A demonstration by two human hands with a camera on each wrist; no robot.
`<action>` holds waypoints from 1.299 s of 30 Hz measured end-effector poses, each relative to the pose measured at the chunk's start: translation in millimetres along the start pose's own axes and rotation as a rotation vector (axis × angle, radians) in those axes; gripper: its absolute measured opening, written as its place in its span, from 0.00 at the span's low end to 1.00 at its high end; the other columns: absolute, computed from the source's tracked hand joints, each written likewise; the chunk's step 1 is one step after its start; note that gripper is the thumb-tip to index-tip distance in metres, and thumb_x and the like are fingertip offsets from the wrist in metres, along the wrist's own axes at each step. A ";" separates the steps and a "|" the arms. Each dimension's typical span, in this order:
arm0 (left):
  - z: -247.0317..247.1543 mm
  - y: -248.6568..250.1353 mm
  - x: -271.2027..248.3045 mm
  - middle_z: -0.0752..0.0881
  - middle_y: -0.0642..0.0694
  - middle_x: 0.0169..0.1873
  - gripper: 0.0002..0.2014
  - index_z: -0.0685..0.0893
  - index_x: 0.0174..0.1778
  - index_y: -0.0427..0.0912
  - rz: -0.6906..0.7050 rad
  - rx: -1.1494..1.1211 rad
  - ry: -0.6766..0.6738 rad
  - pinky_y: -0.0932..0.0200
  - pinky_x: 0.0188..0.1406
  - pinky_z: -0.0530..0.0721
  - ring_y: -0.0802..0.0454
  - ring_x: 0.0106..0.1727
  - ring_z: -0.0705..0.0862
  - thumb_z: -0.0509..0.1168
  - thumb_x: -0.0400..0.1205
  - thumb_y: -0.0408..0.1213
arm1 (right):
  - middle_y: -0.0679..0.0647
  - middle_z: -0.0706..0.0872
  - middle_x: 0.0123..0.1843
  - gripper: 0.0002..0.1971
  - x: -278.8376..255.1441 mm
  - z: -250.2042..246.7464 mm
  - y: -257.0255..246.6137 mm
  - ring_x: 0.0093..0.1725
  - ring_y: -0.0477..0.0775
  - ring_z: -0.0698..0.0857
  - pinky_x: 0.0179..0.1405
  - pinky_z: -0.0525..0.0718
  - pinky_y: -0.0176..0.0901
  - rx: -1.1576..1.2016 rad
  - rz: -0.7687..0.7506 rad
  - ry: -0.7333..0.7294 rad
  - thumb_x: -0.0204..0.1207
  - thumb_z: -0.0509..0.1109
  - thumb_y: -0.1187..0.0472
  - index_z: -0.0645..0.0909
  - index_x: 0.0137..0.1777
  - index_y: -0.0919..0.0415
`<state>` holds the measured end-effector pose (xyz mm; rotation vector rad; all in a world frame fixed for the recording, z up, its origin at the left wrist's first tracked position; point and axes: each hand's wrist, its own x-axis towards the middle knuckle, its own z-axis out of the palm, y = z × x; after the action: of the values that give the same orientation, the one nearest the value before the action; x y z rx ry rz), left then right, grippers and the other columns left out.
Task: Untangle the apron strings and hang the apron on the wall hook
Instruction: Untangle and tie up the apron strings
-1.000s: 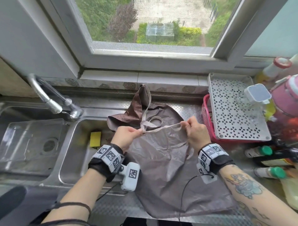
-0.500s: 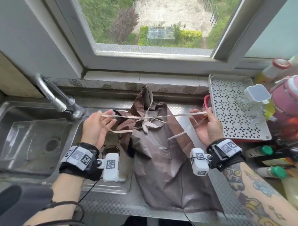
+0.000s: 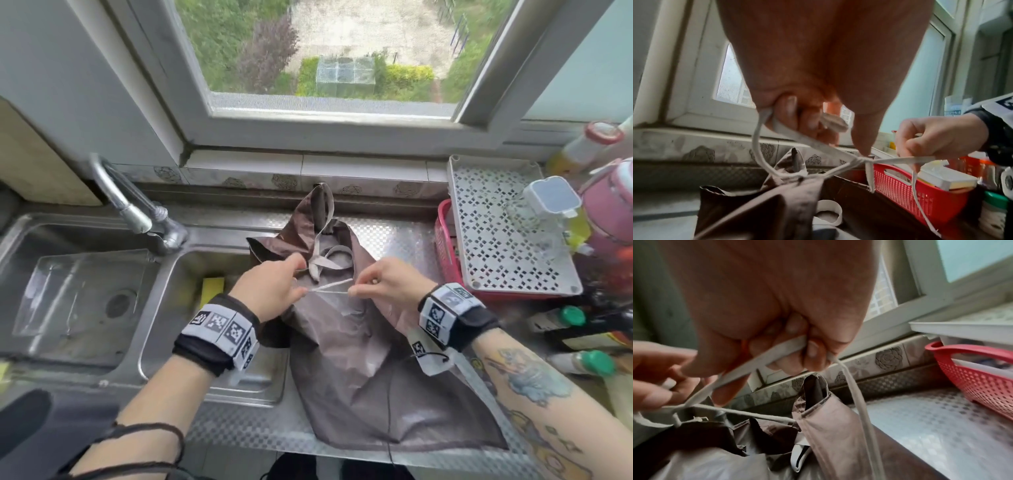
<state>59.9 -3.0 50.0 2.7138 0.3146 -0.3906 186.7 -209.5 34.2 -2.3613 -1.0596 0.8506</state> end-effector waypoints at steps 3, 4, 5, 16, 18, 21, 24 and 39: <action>-1.1 -3.2 -5.7 0.81 0.47 0.49 0.11 0.83 0.48 0.49 -0.017 0.173 -0.091 0.53 0.47 0.78 0.42 0.54 0.84 0.63 0.79 0.52 | 0.44 0.88 0.35 0.15 -7.1 1.9 0.5 0.35 0.44 0.83 0.34 0.77 0.35 -0.099 0.003 -0.045 0.73 0.72 0.42 0.92 0.43 0.52; -1.5 -1.9 -8.1 0.81 0.47 0.50 0.10 0.84 0.48 0.51 -0.032 0.231 -0.096 0.53 0.46 0.76 0.42 0.55 0.84 0.62 0.80 0.51 | 0.44 0.86 0.33 0.14 -7.5 4.2 3.0 0.35 0.45 0.82 0.32 0.75 0.34 -0.124 0.019 -0.016 0.74 0.71 0.43 0.91 0.43 0.52; -2.0 -0.4 -9.9 0.82 0.48 0.52 0.10 0.85 0.49 0.53 -0.042 0.279 -0.088 0.54 0.46 0.75 0.42 0.56 0.84 0.61 0.80 0.51 | 0.45 0.86 0.34 0.15 -6.7 6.2 6.6 0.37 0.47 0.83 0.31 0.75 0.35 -0.120 0.053 0.027 0.76 0.70 0.44 0.91 0.44 0.53; -9.9 1.8 -13.9 0.89 0.57 0.57 0.06 0.89 0.30 0.46 0.094 -0.531 -0.160 0.52 0.66 0.81 0.59 0.57 0.87 0.70 0.73 0.38 | 0.55 0.90 0.58 0.06 -7.0 28.7 8.8 0.57 0.49 0.85 0.65 0.78 0.48 0.940 0.044 0.053 0.68 0.77 0.60 0.88 0.39 0.63; -4.3 5.5 -12.2 0.92 0.49 0.51 0.06 0.87 0.30 0.47 0.070 -0.994 -0.123 0.47 0.66 0.81 0.49 0.58 0.89 0.71 0.73 0.37 | 0.63 0.90 0.57 0.17 -7.4 37.6 5.6 0.60 0.58 0.85 0.67 0.77 0.49 1.414 -0.041 0.009 0.66 0.78 0.61 0.83 0.46 0.76; 11.5 17.1 -5.2 0.92 0.37 0.40 0.08 0.83 0.33 0.42 -0.006 -1.425 -0.011 0.47 0.60 0.83 0.40 0.51 0.90 0.67 0.79 0.35 | 0.68 0.88 0.58 0.06 -2.5 46.9 -8.2 0.64 0.67 0.83 0.71 0.75 0.59 1.730 -0.084 0.084 0.79 0.64 0.67 0.80 0.47 0.71; 22.2 24.8 4.4 0.87 0.46 0.27 0.10 0.80 0.38 0.38 -0.090 -1.527 0.098 0.55 0.45 0.84 0.51 0.33 0.87 0.59 0.85 0.32 | 0.57 0.89 0.40 0.09 6.6 47.2 -18.8 0.44 0.56 0.88 0.54 0.85 0.48 1.704 0.012 0.121 0.82 0.63 0.65 0.85 0.46 0.64; 27.6 16.0 10.6 0.86 0.46 0.26 0.10 0.77 0.58 0.42 -0.021 -1.253 -0.079 0.69 0.18 0.66 0.58 0.21 0.75 0.61 0.83 0.27 | 0.51 0.83 0.27 0.17 19.5 55.0 -33.3 0.28 0.49 0.79 0.23 0.70 0.32 1.184 0.052 0.058 0.81 0.58 0.75 0.74 0.69 0.70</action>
<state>67.8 -26.7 27.5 1.4660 0.3856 -0.1869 142.4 -167.1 6.6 -1.3763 -0.2702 1.0169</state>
